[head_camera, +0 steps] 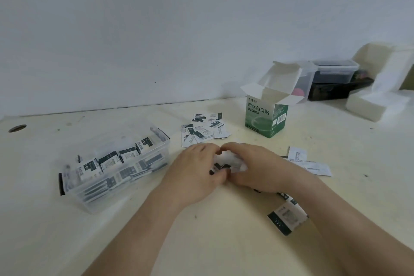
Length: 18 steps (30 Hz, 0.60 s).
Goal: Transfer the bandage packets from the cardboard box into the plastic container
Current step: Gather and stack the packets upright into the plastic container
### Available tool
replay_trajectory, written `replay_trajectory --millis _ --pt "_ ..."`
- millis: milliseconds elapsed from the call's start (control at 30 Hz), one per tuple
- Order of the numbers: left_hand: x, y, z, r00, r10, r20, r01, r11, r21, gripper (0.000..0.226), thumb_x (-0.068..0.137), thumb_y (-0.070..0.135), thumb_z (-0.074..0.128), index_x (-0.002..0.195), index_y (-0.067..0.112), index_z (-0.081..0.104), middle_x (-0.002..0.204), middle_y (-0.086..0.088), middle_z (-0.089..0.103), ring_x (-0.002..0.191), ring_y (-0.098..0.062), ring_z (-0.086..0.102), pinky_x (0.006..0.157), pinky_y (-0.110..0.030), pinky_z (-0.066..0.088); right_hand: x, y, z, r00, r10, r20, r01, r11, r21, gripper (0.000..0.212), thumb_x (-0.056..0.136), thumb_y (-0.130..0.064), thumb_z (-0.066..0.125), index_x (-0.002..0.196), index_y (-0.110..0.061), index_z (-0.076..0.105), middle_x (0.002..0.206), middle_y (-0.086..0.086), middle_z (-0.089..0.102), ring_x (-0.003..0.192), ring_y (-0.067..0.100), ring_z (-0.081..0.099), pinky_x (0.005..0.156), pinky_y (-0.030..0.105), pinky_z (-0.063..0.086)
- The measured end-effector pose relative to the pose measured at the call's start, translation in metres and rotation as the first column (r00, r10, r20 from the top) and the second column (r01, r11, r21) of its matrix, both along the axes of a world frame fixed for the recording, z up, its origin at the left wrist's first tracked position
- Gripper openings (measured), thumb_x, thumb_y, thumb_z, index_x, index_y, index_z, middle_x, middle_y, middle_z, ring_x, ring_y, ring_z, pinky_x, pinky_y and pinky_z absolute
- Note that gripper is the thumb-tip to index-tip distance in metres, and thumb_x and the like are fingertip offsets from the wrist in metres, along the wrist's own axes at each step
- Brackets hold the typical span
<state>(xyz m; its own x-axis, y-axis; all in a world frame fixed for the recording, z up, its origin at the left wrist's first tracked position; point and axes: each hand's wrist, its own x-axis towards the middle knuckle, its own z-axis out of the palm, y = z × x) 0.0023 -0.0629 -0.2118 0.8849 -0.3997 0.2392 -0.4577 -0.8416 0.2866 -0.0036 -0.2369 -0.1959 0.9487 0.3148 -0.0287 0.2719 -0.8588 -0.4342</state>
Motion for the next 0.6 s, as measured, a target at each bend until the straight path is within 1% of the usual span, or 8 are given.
replay_trajectory --millis 67,133,200,300,367,433,500,600 --pt "0.002 0.002 -0.001 0.994 -0.066 -0.091 0.068 0.998 0.019 0.044 0.088 0.048 0.051 0.126 0.027 0.053 0.125 0.009 0.056 0.119 -0.012 0.047 0.101 -0.033 0.037 -0.001 -0.001 0.004 0.997 0.077 -0.014 -0.075 0.991 0.107 0.065 0.083 -0.029 0.068 0.140 -0.032 0.039 0.134 -0.005 0.053 0.117 0.013 0.051 0.096 0.031 0.043" --pt "0.004 0.004 -0.001 0.993 -0.095 -0.071 0.100 0.993 0.064 0.042 0.085 0.053 0.048 0.117 0.029 0.059 0.113 0.013 0.059 0.109 -0.011 0.053 0.097 -0.037 0.042 0.001 -0.009 0.011 0.995 0.102 -0.022 -0.095 0.972 0.216 0.071 0.080 -0.021 0.073 0.141 -0.033 0.039 0.136 -0.006 0.051 0.126 0.008 0.047 0.103 0.028 0.040" --pt "0.004 0.003 0.001 0.997 -0.066 -0.029 0.067 0.997 0.034 0.034 0.085 0.051 0.054 0.109 0.028 0.062 0.106 0.015 0.059 0.104 -0.009 0.051 0.096 -0.035 0.041 0.004 -0.020 0.016 0.998 0.059 -0.013 -0.050 0.936 0.348 0.064 0.080 -0.008 0.069 0.134 -0.034 0.045 0.132 -0.006 0.052 0.125 0.007 0.048 0.102 0.029 0.043" --pt "0.000 -0.004 0.002 1.000 -0.017 -0.012 0.016 0.999 -0.037 0.021 0.085 0.044 0.063 0.100 0.030 0.057 0.105 0.014 0.056 0.105 -0.007 0.044 0.094 -0.028 0.038 0.006 -0.033 0.016 0.991 -0.134 -0.009 0.107 0.751 0.652 0.047 0.080 0.010 0.055 0.111 -0.025 0.059 0.108 0.005 0.060 0.108 0.014 0.062 0.084 0.031 0.055" --pt "-0.004 -0.007 0.008 0.999 0.005 -0.036 -0.010 0.993 -0.117 0.013 0.085 0.037 0.066 0.091 0.032 0.055 0.098 0.016 0.056 0.096 -0.006 0.048 0.085 -0.024 0.039 0.005 -0.036 0.013 0.977 -0.211 -0.035 0.179 0.715 0.676 0.048 0.079 0.016 0.048 0.105 -0.022 0.060 0.096 0.008 0.057 0.100 0.014 0.065 0.062 0.021 0.054" --pt "-0.005 -0.008 0.012 0.994 0.048 -0.102 -0.072 0.965 -0.253 0.010 0.084 0.032 0.070 0.080 0.031 0.060 0.086 0.017 0.062 0.075 -0.005 0.057 0.068 -0.020 0.044 0.003 -0.036 0.009 0.971 -0.221 -0.087 0.219 0.693 0.687 0.050 0.080 0.018 0.044 0.104 -0.022 0.061 0.093 0.009 0.058 0.097 0.016 0.066 0.056 0.021 0.050" --pt "-0.004 -0.004 0.016 0.983 0.058 -0.174 -0.125 0.904 -0.409 0.014 0.082 0.025 0.074 0.073 0.030 0.065 0.074 0.012 0.065 0.062 -0.007 0.060 0.060 -0.019 0.046 0.003 -0.034 0.008 0.968 -0.199 -0.152 0.241 0.577 0.780 0.051 0.079 0.021 0.040 0.103 -0.018 0.063 0.090 0.012 0.065 0.097 0.029 0.067 0.066 0.034 0.049" --pt "-0.005 -0.004 0.023 0.984 0.027 -0.176 -0.127 0.800 -0.586 0.020 0.078 0.013 0.078 0.070 0.029 0.069 0.069 0.006 0.069 0.066 -0.013 0.066 0.065 -0.022 0.053 0.000 -0.032 0.013 0.947 -0.099 -0.305 0.321 0.279 0.905 0.048 0.082 0.021 0.035 0.107 -0.008 0.064 0.089 0.014 0.072 0.097 0.038 0.068 0.074 0.041 0.047"
